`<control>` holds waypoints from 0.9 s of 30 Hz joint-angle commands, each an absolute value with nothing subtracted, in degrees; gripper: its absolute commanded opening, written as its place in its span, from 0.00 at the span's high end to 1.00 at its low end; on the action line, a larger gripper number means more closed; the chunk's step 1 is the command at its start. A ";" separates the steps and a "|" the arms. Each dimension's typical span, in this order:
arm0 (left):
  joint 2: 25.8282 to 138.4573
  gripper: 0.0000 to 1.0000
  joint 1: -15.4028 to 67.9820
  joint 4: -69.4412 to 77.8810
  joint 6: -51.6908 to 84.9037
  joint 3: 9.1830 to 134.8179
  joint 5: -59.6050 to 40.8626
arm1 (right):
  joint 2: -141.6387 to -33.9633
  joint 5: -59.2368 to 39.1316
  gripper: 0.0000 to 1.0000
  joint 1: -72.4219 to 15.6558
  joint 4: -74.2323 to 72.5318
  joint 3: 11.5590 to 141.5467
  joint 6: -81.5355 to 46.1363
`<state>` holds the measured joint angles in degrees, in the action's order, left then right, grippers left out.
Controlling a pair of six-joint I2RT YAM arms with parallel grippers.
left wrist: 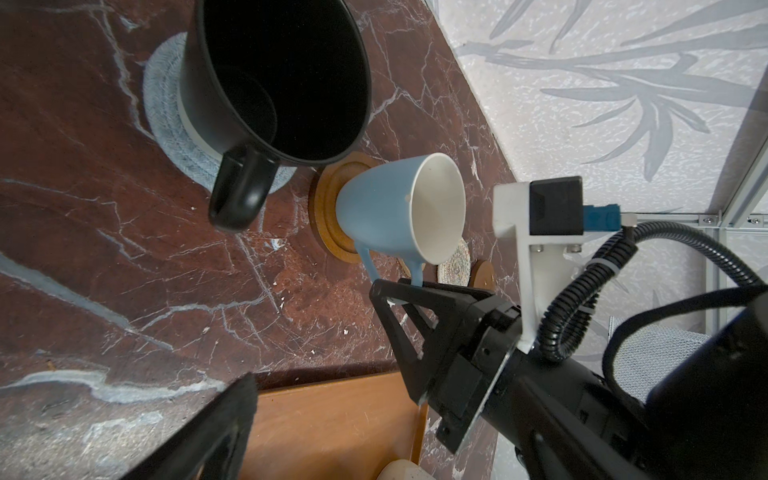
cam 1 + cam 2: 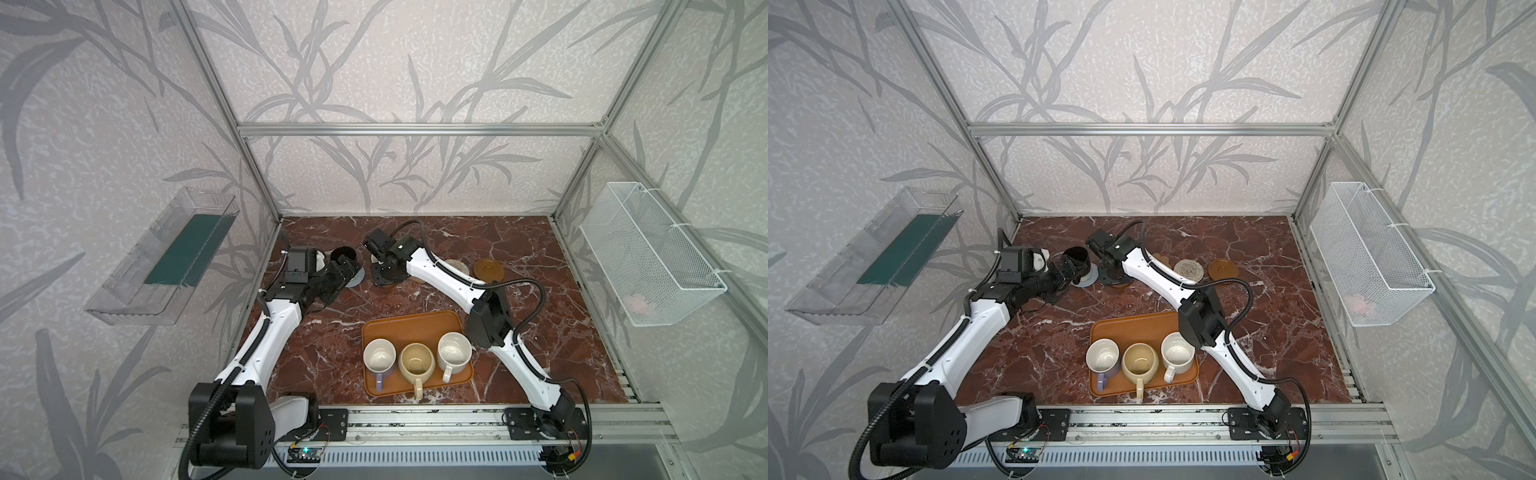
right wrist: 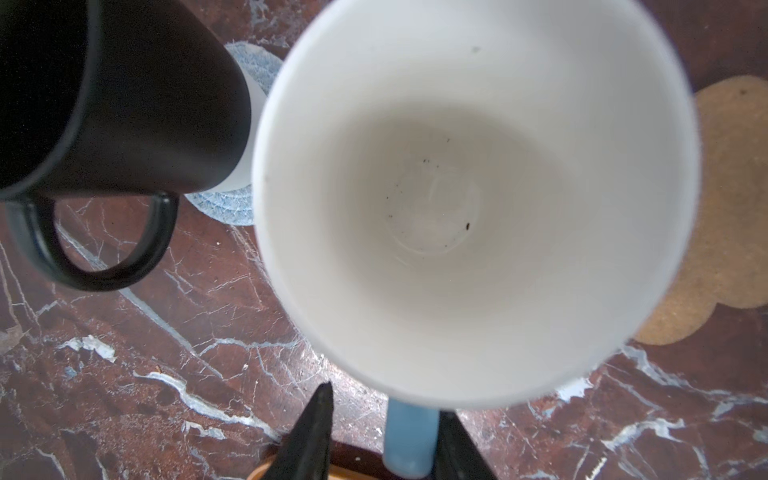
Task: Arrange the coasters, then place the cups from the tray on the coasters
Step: 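Release the light-blue mug and raise the right gripper out of it, then move the left gripper to the purple mug while the right gripper returns toward the tray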
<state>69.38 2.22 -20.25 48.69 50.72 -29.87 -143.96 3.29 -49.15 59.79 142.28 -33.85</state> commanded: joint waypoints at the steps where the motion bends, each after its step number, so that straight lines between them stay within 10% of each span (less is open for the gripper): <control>1: 67.94 0.02 2.40 -19.33 49.26 49.87 -29.53 | -141.42 2.13 0.64 -49.61 59.55 141.77 -34.36; 19: 65.77 0.03 3.59 -21.74 48.44 48.44 -28.83 | -139.04 4.82 0.62 -50.36 61.04 141.60 -34.01; 27: 62.41 0.02 7.27 -31.27 44.60 50.91 -24.77 | -130.78 5.76 0.33 -50.45 58.05 132.66 -32.58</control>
